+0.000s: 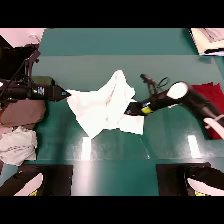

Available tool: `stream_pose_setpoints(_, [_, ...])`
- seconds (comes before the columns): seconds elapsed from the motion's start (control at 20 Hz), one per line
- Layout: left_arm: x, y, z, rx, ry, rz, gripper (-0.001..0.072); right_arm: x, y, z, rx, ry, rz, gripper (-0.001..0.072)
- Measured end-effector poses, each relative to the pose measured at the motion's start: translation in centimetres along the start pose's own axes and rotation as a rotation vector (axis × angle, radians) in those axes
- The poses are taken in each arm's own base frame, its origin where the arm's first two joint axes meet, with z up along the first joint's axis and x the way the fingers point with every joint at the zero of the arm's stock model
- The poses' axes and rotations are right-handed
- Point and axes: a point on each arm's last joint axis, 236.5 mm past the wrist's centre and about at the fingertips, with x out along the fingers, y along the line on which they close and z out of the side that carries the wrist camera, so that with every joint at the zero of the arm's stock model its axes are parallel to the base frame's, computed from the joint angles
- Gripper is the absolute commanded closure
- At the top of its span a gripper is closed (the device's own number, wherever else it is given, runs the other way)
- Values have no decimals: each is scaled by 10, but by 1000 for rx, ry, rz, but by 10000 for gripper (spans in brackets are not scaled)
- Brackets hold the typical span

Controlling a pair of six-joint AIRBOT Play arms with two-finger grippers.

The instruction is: Fold the shirts.

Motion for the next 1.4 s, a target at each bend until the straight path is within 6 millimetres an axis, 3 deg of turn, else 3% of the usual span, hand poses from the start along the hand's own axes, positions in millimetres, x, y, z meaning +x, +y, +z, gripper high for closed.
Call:
stream_pose_setpoints(0.15, [-2,0,2,9,-1,6,684,40,-2,0,31,29,-10,263])
stream_pose_setpoints(0.35, [-4,-1,2,15,1,7,684,69,-6,7,65,44,-22,291])
stream_pose_setpoints(0.55, [-4,0,2,17,2,9,684,77,-3,22,63,14,-20,694])
stream_pose_setpoints(0.75, [-4,1,4,22,-2,16,684,66,7,39,15,-37,-10,698])
stream_pose_setpoints(0.9, [-14,1,19,67,-30,53,684,11,20,64,-99,-125,-39,699])
stream_pose_setpoints(1.0, [-30,-4,41,116,-80,86,684,-54,23,83,-176,-221,-110,699])
stream_pose_setpoints(1.15, [-64,-23,82,189,-189,126,684,-172,11,100,-212,-400,-265,698])
stream_pose_setpoints(1.3, [-105,-53,120,265,-304,142,684,-276,4,96,-197,-586,-374,699])
stream_pose_setpoints(1.4, [-133,-77,138,319,-372,146,684,-324,7,85,-192,-685,-413,698])
